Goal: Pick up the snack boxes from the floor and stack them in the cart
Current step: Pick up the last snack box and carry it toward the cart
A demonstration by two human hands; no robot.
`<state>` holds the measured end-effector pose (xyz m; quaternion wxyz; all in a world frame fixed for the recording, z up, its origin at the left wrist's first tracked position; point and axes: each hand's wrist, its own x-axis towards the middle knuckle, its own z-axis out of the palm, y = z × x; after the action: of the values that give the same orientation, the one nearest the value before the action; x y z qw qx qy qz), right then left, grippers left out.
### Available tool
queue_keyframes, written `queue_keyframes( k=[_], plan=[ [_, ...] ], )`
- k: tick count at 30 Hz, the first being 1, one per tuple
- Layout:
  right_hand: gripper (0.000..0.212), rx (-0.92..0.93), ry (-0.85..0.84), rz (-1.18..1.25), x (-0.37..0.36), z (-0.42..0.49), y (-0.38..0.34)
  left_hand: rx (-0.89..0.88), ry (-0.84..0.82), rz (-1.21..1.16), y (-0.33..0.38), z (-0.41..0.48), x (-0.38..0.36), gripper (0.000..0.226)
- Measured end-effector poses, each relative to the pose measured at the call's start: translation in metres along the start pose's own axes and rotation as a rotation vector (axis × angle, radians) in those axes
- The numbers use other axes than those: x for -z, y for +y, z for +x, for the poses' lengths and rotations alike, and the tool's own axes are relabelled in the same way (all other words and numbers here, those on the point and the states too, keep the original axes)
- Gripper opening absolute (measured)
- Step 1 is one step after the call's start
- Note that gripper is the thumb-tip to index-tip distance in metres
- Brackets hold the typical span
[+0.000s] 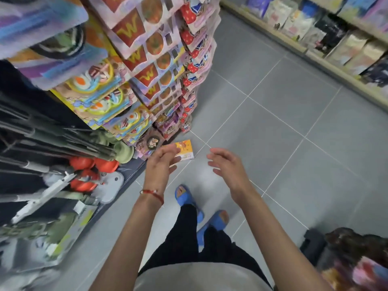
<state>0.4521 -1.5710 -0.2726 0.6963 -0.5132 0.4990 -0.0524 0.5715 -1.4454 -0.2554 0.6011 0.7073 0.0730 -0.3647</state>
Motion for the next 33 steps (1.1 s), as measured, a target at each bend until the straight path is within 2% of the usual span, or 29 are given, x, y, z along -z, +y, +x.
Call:
queue_keyframes(
  k=[3,7,14,20,26,29,31,33],
  plan=[
    [0.022,-0.004,-0.011,-0.044,-0.010,0.036,-0.005,0.039,0.003,-0.036,-0.001,0.034,-0.009,0.016],
    [0.017,-0.062,0.004,-0.017,-0.024,0.085,0.001,0.122,-0.013,0.020,-0.011,0.082,-0.020,0.017],
    [0.026,-0.181,0.026,-0.021,-0.027,0.170,0.044,0.224,0.039,0.068,-0.058,0.151,-0.032,0.014],
    [0.021,-0.242,0.025,-0.039,-0.020,0.254,0.105,0.295,0.151,0.026,-0.126,0.222,-0.049,0.015],
    [0.024,-0.236,-0.045,-0.237,-0.012,0.331,0.184,0.419,0.242,0.019,-0.214,0.292,-0.055,0.014],
    [0.024,-0.240,-0.077,-0.298,-0.015,0.372,0.218,0.435,0.269,0.030,-0.256,0.329,-0.055,0.014],
    [0.029,-0.232,-0.079,-0.343,-0.018,0.400,0.241,0.419,0.281,0.064,-0.282,0.355,-0.054,0.006],
    [0.036,-0.203,-0.059,-0.398,-0.025,0.427,0.268,0.412,0.298,0.109,-0.315,0.379,-0.050,0.018]
  ],
)
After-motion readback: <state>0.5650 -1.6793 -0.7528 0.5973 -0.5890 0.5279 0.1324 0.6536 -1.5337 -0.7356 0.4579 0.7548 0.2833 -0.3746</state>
